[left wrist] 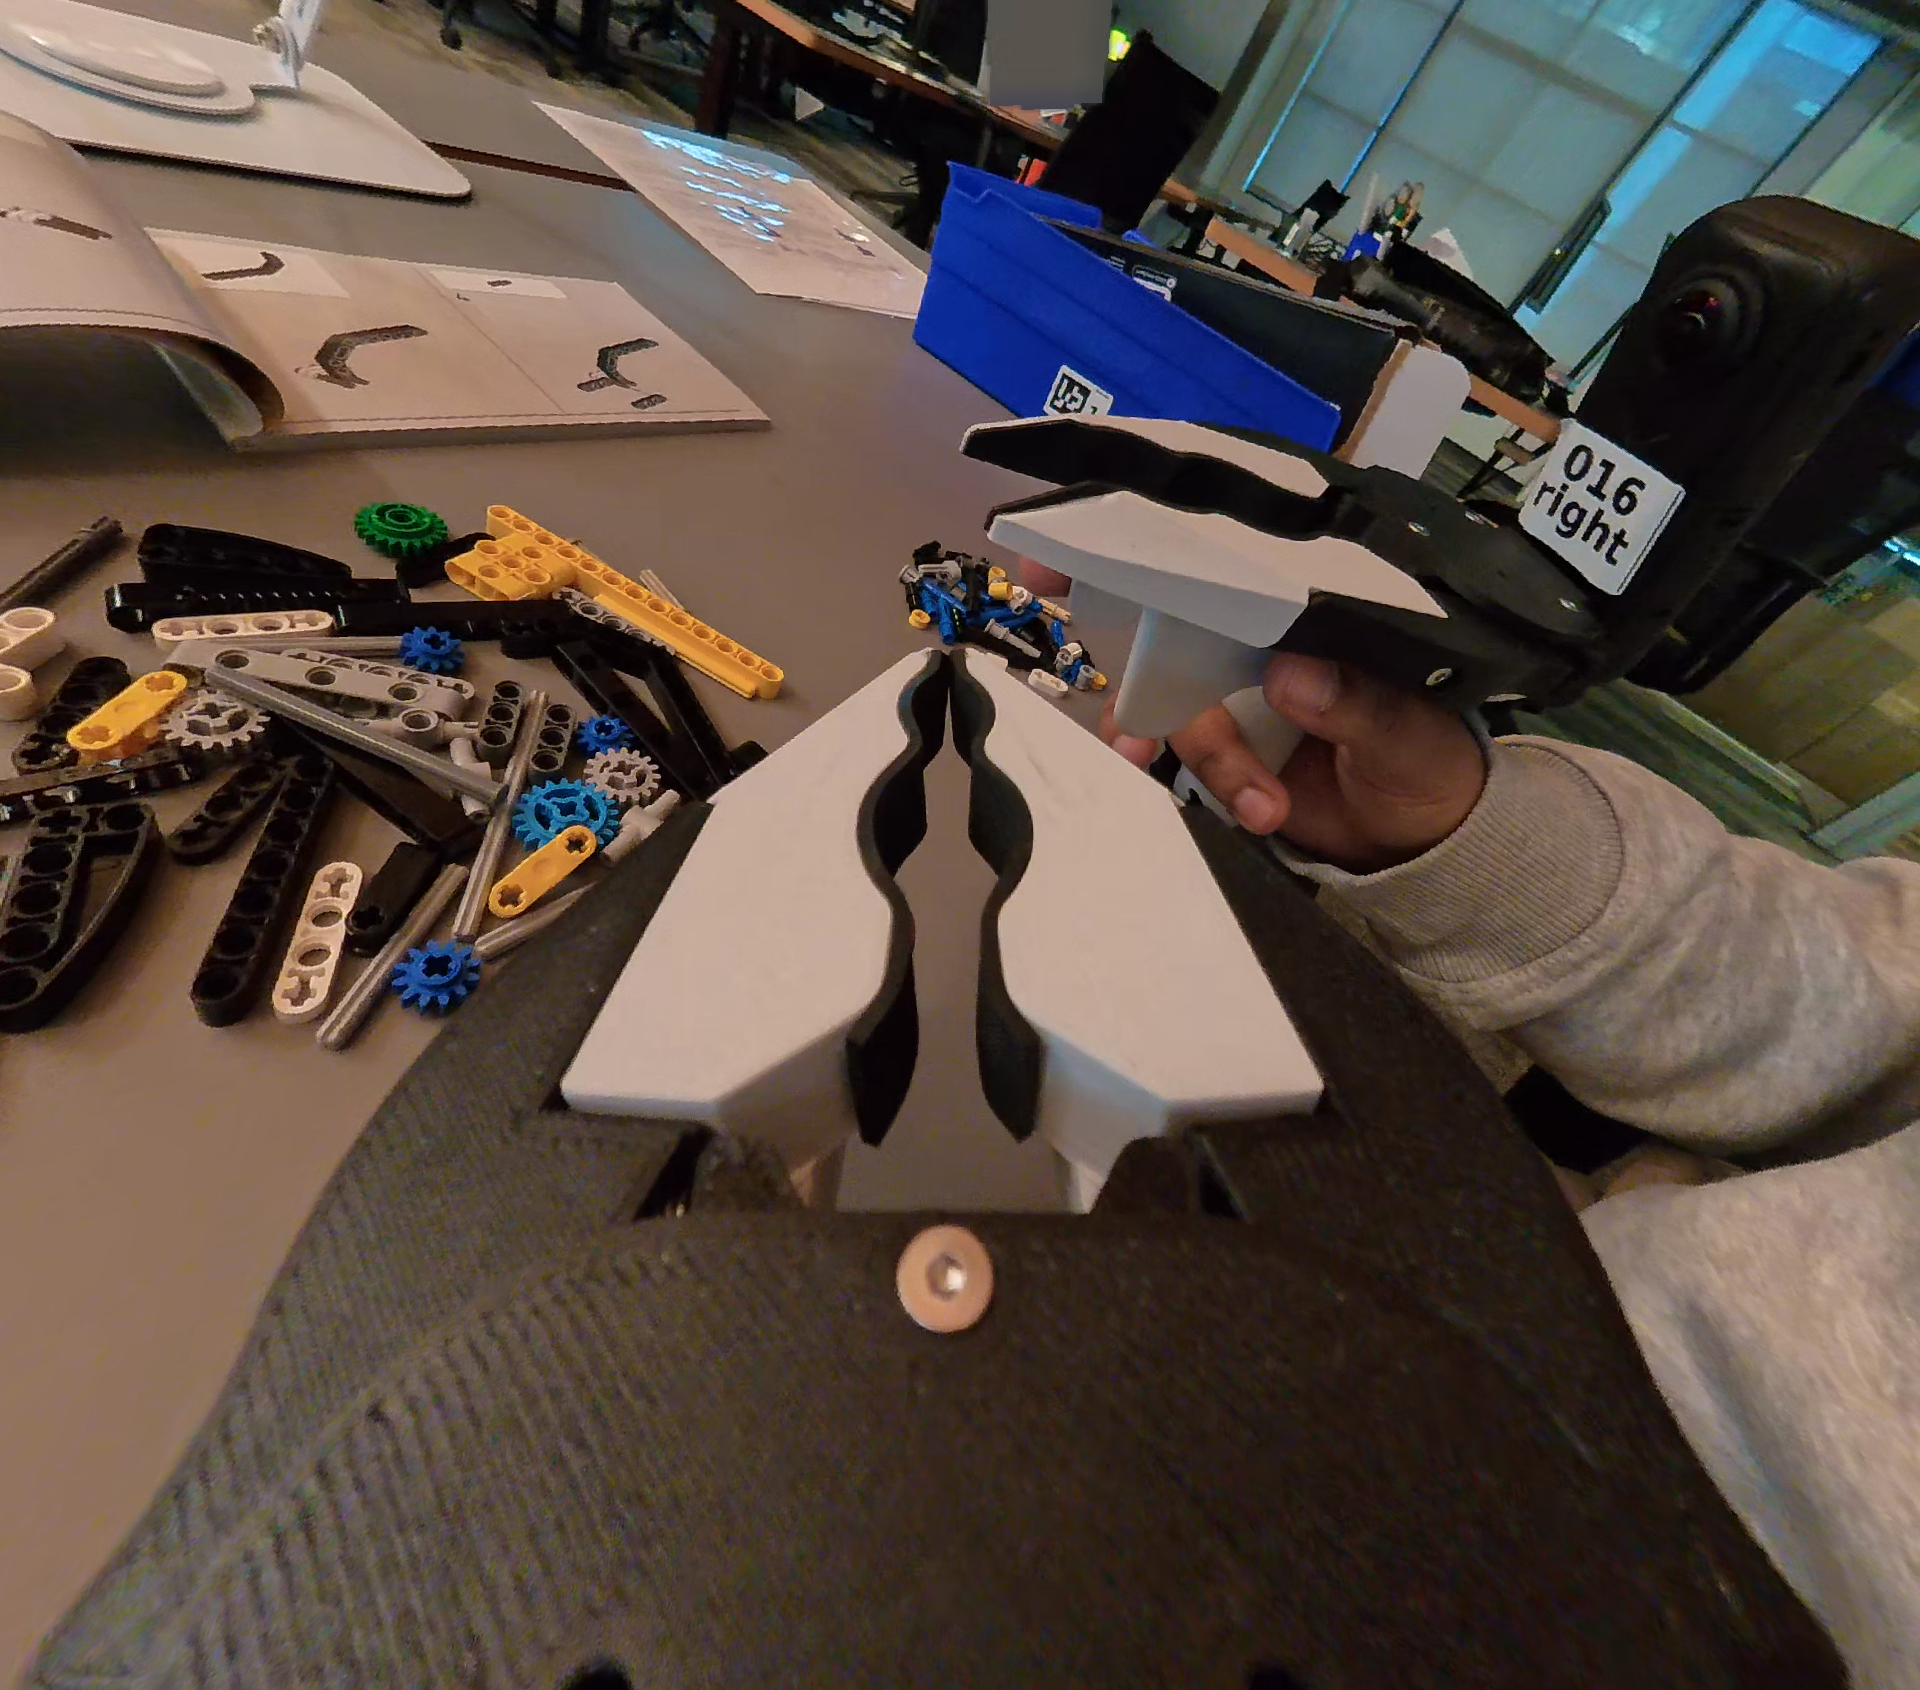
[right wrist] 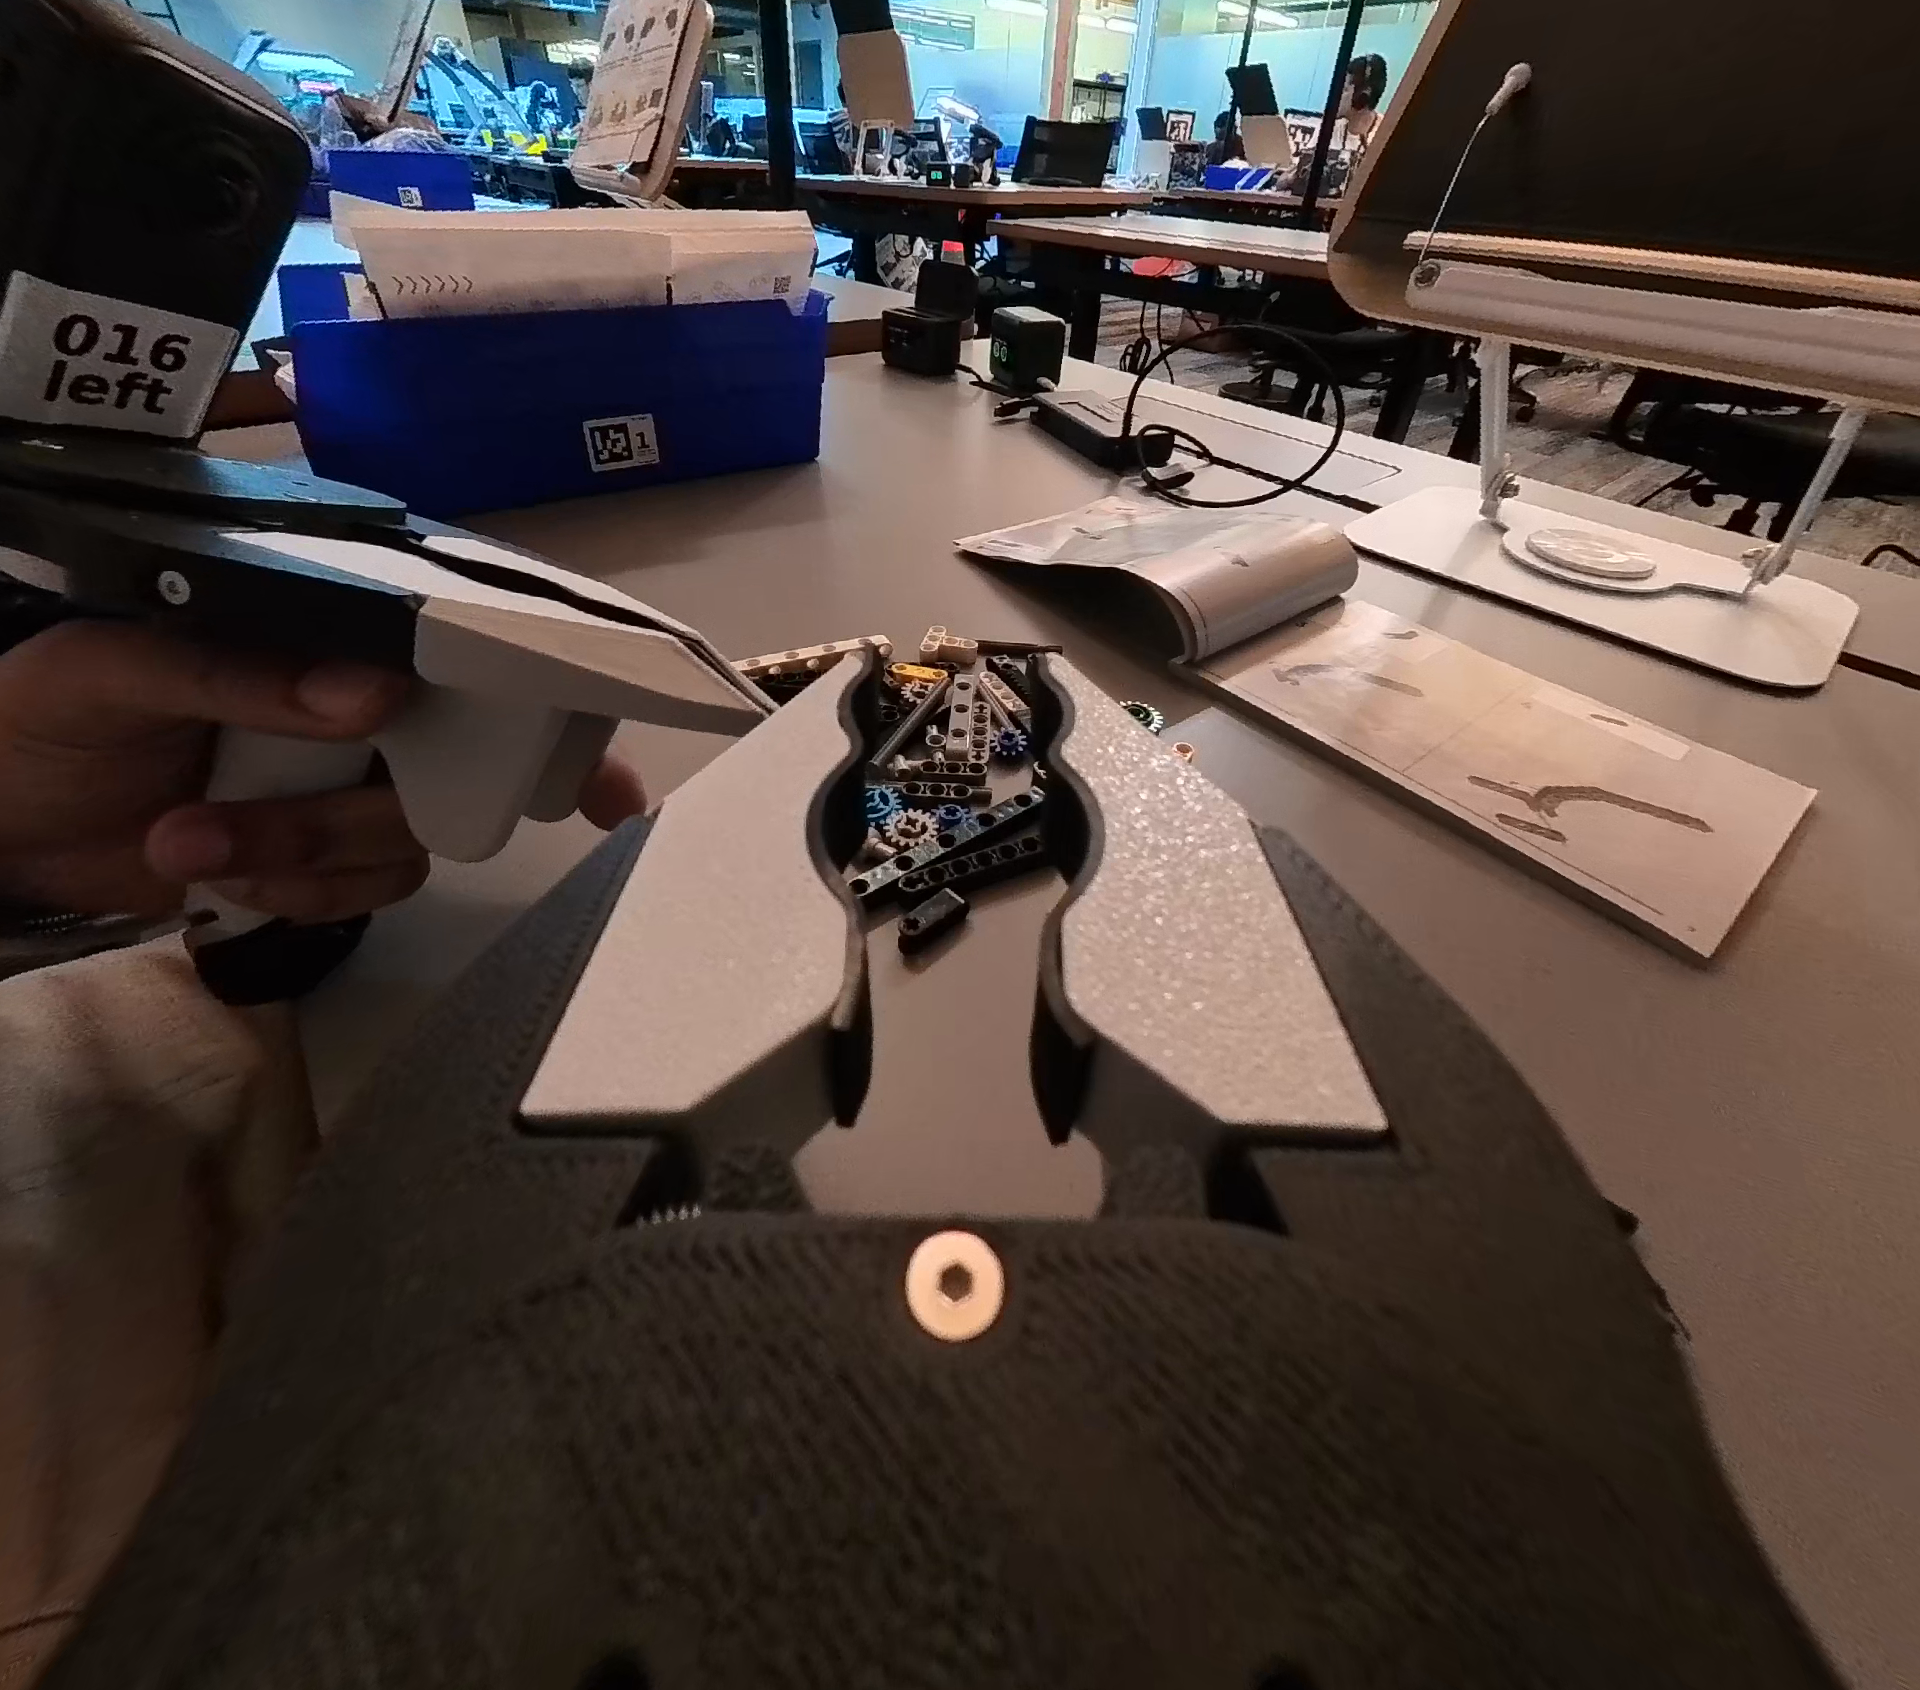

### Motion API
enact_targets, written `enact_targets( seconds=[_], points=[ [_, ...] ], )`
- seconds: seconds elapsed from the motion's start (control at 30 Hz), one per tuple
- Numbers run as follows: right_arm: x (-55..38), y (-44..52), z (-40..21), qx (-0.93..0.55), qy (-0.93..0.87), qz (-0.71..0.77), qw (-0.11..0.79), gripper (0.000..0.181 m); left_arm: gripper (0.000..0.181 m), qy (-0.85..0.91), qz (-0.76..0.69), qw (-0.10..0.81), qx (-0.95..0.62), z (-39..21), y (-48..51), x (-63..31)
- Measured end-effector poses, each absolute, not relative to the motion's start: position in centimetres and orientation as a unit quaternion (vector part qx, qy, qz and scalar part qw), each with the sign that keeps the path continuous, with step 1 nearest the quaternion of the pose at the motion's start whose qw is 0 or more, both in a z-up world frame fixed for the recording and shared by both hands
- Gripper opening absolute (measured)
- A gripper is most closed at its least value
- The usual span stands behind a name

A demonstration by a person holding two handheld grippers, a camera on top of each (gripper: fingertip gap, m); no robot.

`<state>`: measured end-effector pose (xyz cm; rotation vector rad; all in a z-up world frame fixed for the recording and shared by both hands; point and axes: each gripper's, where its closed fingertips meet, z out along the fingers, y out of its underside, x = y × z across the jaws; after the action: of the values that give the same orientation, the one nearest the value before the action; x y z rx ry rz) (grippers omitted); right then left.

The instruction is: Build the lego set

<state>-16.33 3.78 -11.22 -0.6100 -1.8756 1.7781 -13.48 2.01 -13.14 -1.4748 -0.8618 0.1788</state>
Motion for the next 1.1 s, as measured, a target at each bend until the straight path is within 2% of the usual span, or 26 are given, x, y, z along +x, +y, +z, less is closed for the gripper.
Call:
enact_targets(
  seconds=[1.1],
  points=[
    [-16.25,3.51,-11.39,-0.218,-0.693,0.644,0.239,0.028,0.0,-0.393,0.078,0.653,-0.643,-13.23,1.7,-13.86]
  ],
)
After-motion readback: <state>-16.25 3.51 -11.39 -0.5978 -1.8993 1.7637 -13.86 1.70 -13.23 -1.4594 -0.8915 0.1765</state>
